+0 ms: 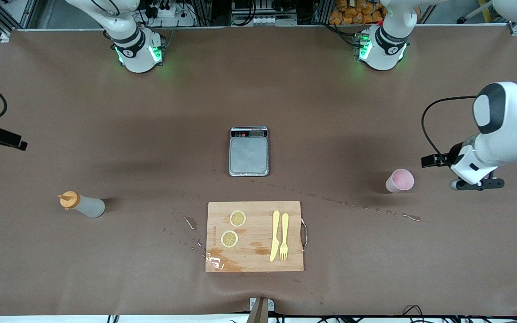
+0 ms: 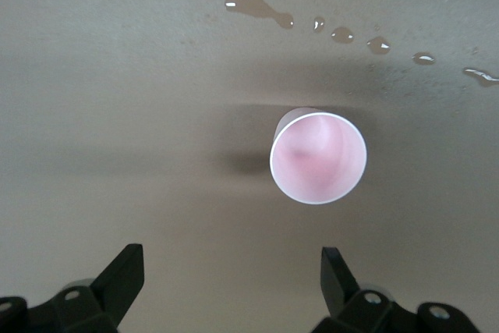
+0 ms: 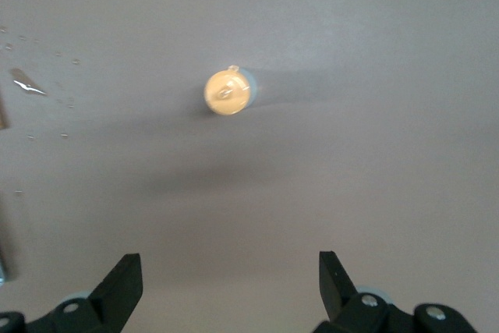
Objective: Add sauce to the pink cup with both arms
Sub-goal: 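Lower the left gripper onto the pink cup and close around it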
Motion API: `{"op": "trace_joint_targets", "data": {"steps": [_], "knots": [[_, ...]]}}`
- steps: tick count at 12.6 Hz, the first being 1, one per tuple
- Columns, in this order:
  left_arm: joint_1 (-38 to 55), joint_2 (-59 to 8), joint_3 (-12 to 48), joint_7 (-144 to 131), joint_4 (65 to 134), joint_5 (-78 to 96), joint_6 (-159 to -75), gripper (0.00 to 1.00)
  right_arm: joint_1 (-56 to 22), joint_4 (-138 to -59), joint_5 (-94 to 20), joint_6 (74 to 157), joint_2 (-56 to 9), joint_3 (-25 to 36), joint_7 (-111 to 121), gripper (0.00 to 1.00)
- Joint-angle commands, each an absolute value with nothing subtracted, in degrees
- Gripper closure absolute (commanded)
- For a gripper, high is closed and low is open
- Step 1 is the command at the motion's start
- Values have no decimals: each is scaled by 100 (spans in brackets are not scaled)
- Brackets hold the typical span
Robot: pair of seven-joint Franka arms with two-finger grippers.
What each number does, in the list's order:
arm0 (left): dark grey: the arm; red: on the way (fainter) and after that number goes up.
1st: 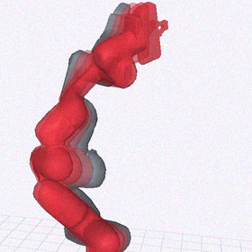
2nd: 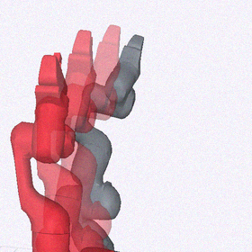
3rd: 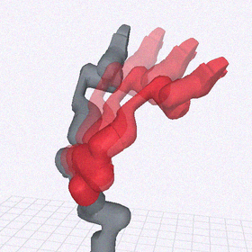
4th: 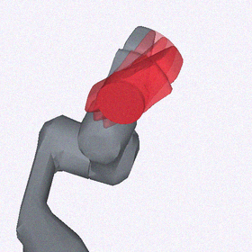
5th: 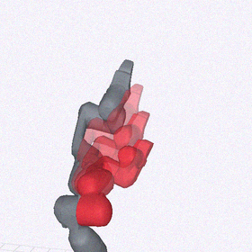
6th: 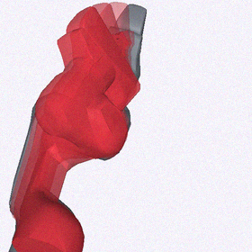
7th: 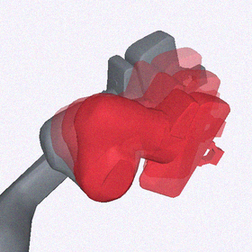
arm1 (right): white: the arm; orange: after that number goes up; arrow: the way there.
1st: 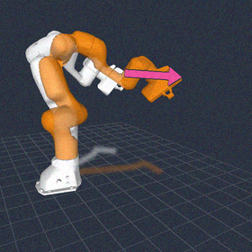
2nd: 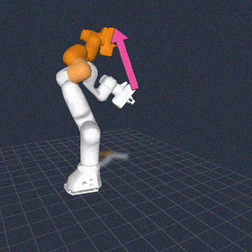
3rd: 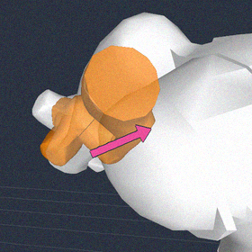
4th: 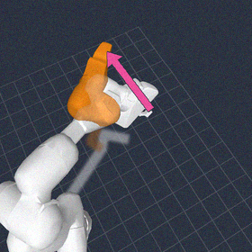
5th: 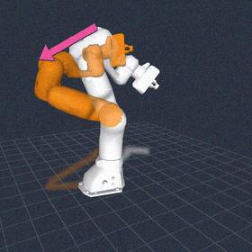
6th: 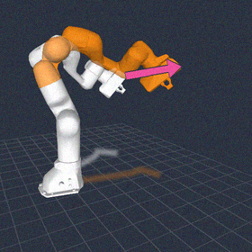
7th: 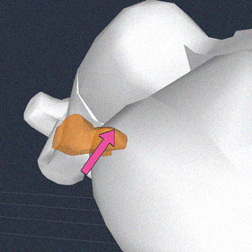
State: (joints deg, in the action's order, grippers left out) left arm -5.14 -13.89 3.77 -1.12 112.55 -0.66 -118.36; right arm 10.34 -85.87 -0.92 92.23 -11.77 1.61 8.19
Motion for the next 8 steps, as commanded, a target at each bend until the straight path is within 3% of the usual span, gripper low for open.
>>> {"op": "trace_joint_targets", "data": {"steps": [1, 4, 8], "knots": [[-545, -1458, 413, -176, 11689, -123, -12470, 0, 1554, -8525, -140, 9683, -1572, 97, 2192, 0], [-545, -1818, 413, -184, 11681, -114, -12884, 14, 1757, -8560, -158, 10211, -1941, 97, 3337, 0], [-484, -2074, 448, -395, 11602, 61, -13174, 14, 1819, -9481, -658, 10976, -1899, 88, 4164, 0]]}}
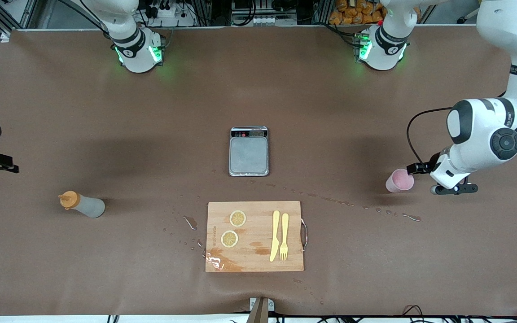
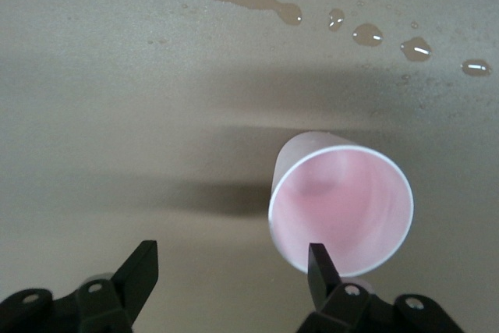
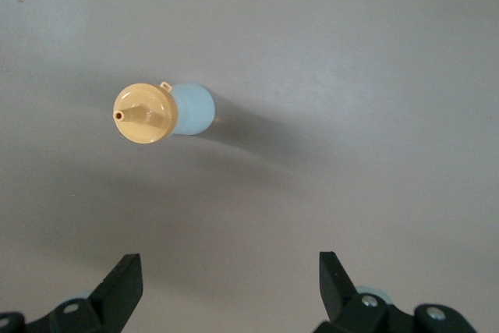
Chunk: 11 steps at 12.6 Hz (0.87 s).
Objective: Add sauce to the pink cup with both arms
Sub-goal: 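Lower the left gripper onto the pink cup and close around it, then carry the pink cup onto the scale while the right gripper grasps the bottle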
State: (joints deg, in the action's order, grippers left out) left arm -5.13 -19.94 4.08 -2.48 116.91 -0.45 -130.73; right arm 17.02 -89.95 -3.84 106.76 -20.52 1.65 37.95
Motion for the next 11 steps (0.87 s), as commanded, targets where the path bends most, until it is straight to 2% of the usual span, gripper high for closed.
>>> {"op": "trace_joint_targets", "data": {"steps": [1, 2, 3, 5, 6, 7, 8, 11], "knots": [[-475, -2144, 448, -404, 11610, 96, -13297, 14, 1880, -9727, -798, 11239, -1864, 88, 4436, 0], [-475, -2232, 457, -404, 11610, 97, -13411, 15, 1959, -9851, -904, 11441, -1846, 88, 4830, 0], [-475, -2293, 457, -404, 11610, 97, -13421, 21, 2021, -9940, -1105, 11548, -1854, 88, 5138, 0], [-475, -2320, 466, -422, 11610, 219, -13482, 39, 2048, -10351, -1379, 11749, -1724, 88, 5387, 0], [-466, -2373, 466, -422, 11602, 324, -13491, 51, 2039, -10754, -1484, 12099, -1488, 88, 5475, 0], [-431, -2390, 466, -422, 11593, 351, -13509, 81, 2030, -11115, -1520, 12459, -1329, 70, 5676, 0], [-387, -2391, 466, -422, 11593, 352, -13509, 100, 2048, -11153, -1529, 12550, -1336, 70, 6008, 0], [-369, -2391, 466, -370, 11531, 352, -13509, 100, 2135, -11153, -2720, 12551, -1449, 97, 7543, 0]]}}
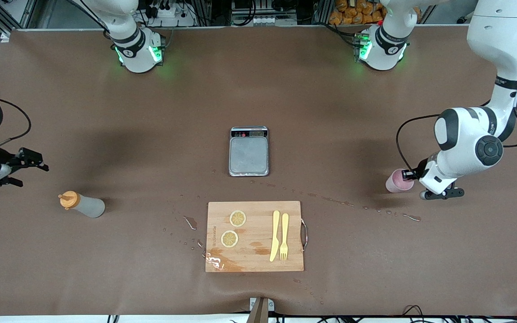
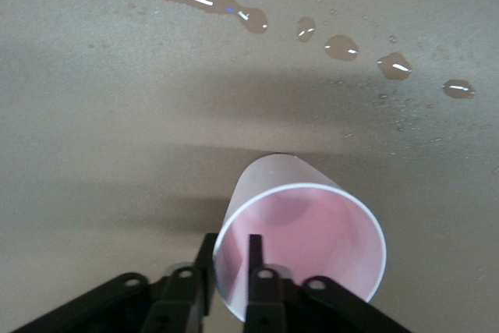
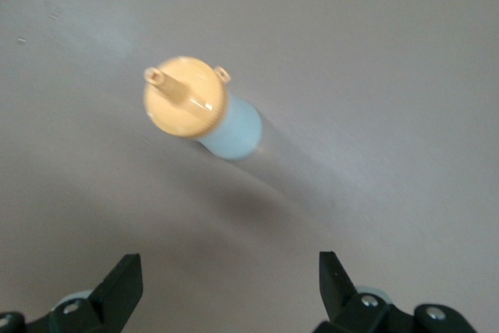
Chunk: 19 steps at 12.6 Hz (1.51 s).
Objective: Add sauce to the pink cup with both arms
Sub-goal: 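Carry the pink cup onto the scale while the right gripper grasps the bottle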
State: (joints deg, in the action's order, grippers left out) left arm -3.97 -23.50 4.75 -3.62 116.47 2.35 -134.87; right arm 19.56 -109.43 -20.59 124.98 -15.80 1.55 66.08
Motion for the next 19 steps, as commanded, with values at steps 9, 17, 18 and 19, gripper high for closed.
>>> {"op": "trace_joint_targets", "data": {"steps": [9, 17, 18, 19], "knots": [[-221, -2030, 2248, -1833, 10909, 343, -13105, 100, 2434, -11057, -4305, 12586, -2363, 97, 10289, 0], [2169, -2714, 2241, -5358, 9748, 220, -12832, 100, 2417, -10916, -5307, 12577, -2935, 88, 11995, 0], [2458, -2855, 2189, -5692, 9582, 133, -12841, 100, 2408, -10899, -5430, 12577, -3014, 88, 12171, 0], [2644, -3013, 2154, -5982, 9484, -173, -12841, 100, 2400, -10829, -5553, 12577, -3119, 88, 12347, 0]]}}
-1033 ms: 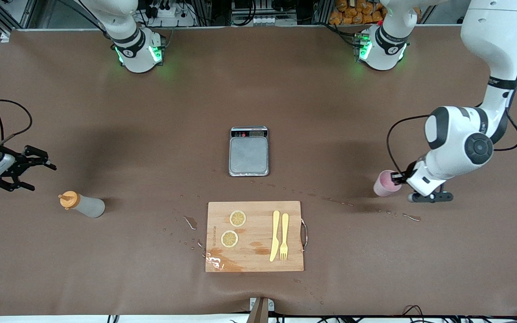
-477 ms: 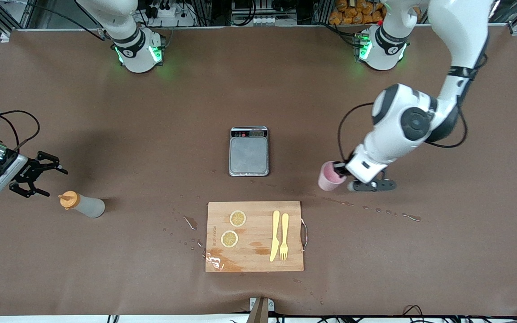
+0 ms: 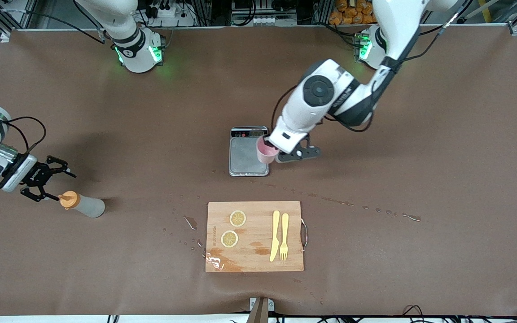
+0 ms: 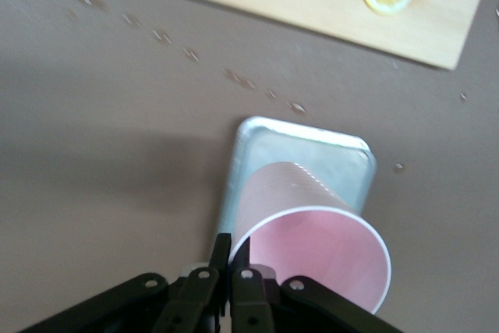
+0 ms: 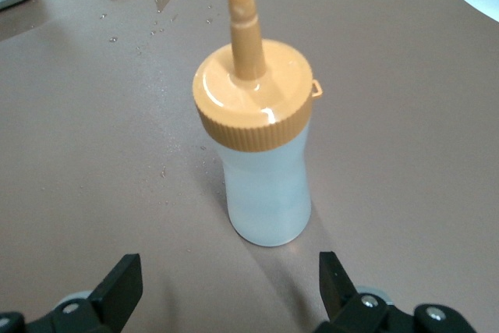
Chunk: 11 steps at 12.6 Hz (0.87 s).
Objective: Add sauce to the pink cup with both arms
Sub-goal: 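Carry the pink cup onto the scale while the right gripper grasps the bottle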
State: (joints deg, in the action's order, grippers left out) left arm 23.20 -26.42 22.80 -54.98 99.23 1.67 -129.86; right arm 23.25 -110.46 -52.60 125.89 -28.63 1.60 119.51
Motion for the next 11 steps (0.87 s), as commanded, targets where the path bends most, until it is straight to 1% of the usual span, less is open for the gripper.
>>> {"op": "trace_joint_targets", "data": {"steps": [1, 3, 6, 10, 11], "knots": [[2785, -3154, 2153, -6307, 9396, -385, -12841, 100, 2391, -10706, -5650, 12542, -3259, 79, 12514, 0], [2830, -3461, 2145, -6539, 9220, -466, -12876, 100, 2364, -10591, -5704, 12524, -3410, 62, 12603, 0], [2909, -3805, 2145, -6557, 9070, -545, -13043, 100, 2224, -10503, -5713, 12551, -3419, 53, 12595, 0], [2944, -3858, 2153, -6548, 9070, -554, -13069, 100, 2118, -10354, -6265, 12577, -3708, 62, 12909, 0], [2944, -3858, 2153, -6548, 9070, -554, -13069, 93, 2109, -10319, -6336, 12577, -3752, 62, 12981, 0]]}}
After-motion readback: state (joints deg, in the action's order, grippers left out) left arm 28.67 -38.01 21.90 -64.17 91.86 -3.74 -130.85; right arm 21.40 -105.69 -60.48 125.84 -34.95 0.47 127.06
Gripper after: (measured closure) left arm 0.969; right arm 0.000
